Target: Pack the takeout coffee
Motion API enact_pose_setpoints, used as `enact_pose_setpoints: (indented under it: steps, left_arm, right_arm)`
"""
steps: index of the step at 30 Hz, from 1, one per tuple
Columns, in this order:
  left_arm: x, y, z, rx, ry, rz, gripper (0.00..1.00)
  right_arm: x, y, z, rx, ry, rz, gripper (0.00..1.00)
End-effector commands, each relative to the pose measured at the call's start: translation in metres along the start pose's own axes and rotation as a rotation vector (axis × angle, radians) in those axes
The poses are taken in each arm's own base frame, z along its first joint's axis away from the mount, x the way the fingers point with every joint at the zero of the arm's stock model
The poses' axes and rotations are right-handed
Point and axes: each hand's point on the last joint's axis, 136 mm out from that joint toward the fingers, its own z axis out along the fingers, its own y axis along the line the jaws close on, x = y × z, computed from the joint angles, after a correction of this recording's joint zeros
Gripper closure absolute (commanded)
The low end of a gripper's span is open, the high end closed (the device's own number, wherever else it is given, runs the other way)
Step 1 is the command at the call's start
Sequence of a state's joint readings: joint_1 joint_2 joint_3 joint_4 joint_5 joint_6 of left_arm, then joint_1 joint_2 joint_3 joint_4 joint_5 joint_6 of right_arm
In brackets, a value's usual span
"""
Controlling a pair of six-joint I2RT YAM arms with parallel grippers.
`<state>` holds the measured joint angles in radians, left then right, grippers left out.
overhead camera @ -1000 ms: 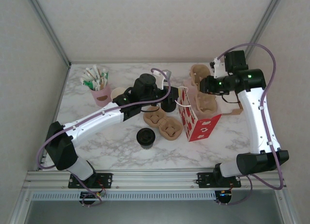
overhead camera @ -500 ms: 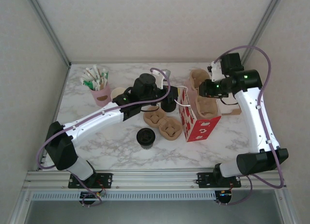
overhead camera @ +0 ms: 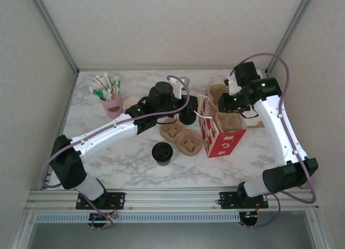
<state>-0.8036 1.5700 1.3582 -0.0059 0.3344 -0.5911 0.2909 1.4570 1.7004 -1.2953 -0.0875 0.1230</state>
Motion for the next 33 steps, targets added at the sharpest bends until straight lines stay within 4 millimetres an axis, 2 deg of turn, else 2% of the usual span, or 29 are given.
enact_pose_setpoints:
  steps: [1,13,22,28,33]
  left_arm:
    - [-0.006,0.003,-0.006,-0.020,-0.019,0.005,1.00]
    - [-0.005,0.003,-0.006,-0.023,-0.019,0.005,1.00]
    - [-0.005,0.004,-0.006,-0.025,-0.020,0.005,1.00]
    - [-0.005,0.006,-0.006,-0.032,-0.019,0.003,1.00]
    - [-0.005,0.005,-0.006,-0.030,-0.019,0.002,1.00]
  right_arm:
    - [0.007,-0.007,0.012,0.062,0.054,-0.001,0.68]
    - [0.014,-0.010,0.026,0.180,0.116,-0.044,0.69]
    - [0.016,-0.024,0.021,0.353,0.141,-0.088,0.69]
    - [0.017,-0.011,0.019,0.348,0.124,-0.134,0.69]
    - [0.013,-0.012,0.007,0.403,0.100,-0.161,0.69]
